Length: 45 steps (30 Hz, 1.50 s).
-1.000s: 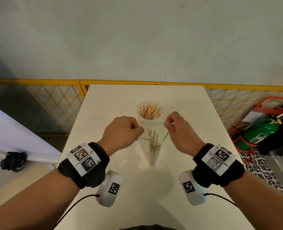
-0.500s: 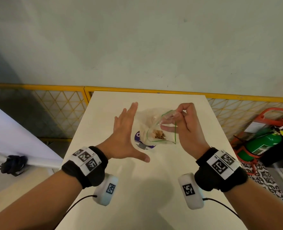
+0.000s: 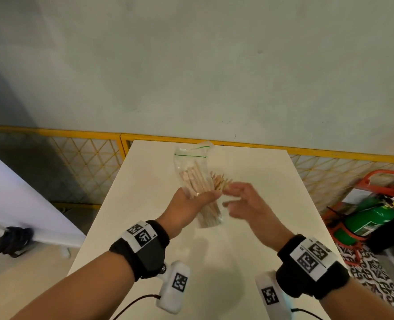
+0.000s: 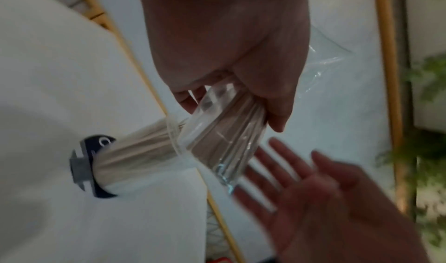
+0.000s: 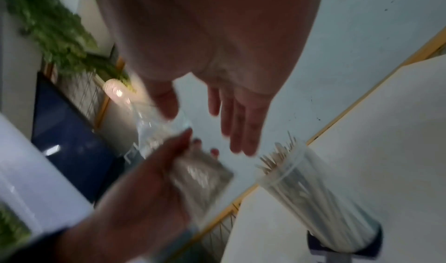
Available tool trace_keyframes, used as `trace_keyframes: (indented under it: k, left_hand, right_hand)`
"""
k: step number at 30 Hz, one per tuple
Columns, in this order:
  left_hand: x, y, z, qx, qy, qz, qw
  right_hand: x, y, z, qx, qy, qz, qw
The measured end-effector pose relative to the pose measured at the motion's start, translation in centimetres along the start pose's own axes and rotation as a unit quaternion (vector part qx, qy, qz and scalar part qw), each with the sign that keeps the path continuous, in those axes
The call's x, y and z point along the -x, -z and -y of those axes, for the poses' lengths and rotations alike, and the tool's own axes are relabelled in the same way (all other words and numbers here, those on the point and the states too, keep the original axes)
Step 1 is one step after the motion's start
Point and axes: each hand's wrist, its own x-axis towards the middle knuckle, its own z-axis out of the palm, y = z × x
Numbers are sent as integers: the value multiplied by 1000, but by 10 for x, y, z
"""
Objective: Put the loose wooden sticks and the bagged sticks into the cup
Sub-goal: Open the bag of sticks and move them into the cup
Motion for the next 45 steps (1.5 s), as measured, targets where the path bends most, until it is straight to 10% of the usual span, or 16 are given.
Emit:
trace_keyframes:
  k: [4, 14, 20, 25, 34, 39, 43, 45]
  left_hand:
    - [-4, -8, -13, 0, 10, 65, 998]
    - [-4, -20, 1, -136, -102, 96, 981]
    - [-10, 11, -24, -3, -31, 204, 978]
    - [-19, 14, -33, 175, -79, 81, 978]
    - [-11, -15, -11, 27, -38, 85, 995]
    - [-15, -4, -2, -35, -50, 49, 997]
    - [-13, 22, 9, -98, -53, 68, 991]
    - [-7, 21, 12, -126, -56, 101, 985]
  right_hand:
    - [0, -23, 0, 102, -83, 141, 981]
    - [-6, -29, 18, 53, -63, 127, 988]
    - [-4, -19, 10, -15, -79, 112, 990]
    - [-2, -21, 6, 1, -87, 152, 984]
    - [-12, -26, 0, -11, -73, 121, 990]
    - [-15, -14, -5, 171, -90, 163, 967]
    - [-32, 20, 22, 170, -23, -44, 984]
    - [-43, 20, 49, 203, 11, -42, 978]
